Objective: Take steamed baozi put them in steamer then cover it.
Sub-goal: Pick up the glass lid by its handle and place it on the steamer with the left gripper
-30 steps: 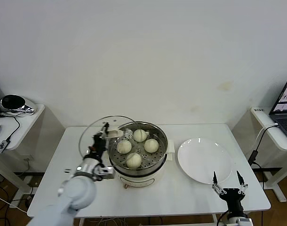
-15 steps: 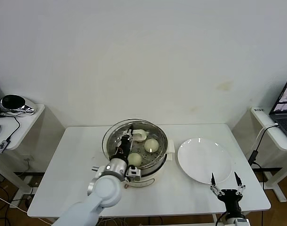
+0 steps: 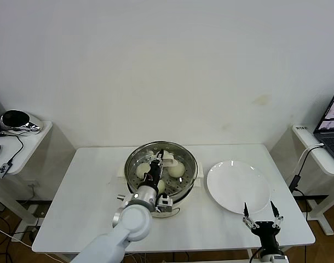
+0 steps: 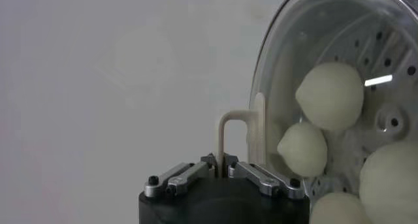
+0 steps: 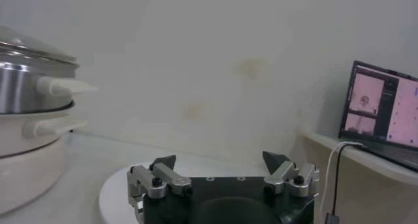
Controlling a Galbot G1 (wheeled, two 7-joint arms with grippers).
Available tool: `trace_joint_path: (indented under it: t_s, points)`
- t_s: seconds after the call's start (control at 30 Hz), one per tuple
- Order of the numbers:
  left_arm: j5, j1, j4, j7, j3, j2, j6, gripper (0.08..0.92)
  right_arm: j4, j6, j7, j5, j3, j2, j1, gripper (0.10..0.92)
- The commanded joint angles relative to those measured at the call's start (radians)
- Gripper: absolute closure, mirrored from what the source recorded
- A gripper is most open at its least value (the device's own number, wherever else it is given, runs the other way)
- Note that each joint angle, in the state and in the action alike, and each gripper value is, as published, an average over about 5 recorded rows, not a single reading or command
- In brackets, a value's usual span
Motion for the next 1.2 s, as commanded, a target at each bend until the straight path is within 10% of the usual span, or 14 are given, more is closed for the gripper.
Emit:
trace_joint_path:
  t_s: [0.03,1.0,1.2]
  points:
    - [0.012,-0.016,0.02,0.005,0.009,-0.017,-0.001,0.861,-0.003,0.003,0.0,-0.003,-0.004,-0.001,-0.002,0.203]
    - [-0.022,0.017,0.053,-0.041,-0.049,-0.035,-0.024,0.861,-0.013,0.014,-0.002,-0.007,-0.013,-0.008,-0.005,0.203]
    - [-0.032,0.051,0.013,-0.065,-0.072,-0.027,-0.025,0.75,-0.012,0.016,-0.001,-0.007,-0.018,-0.011,-0.006,0.203]
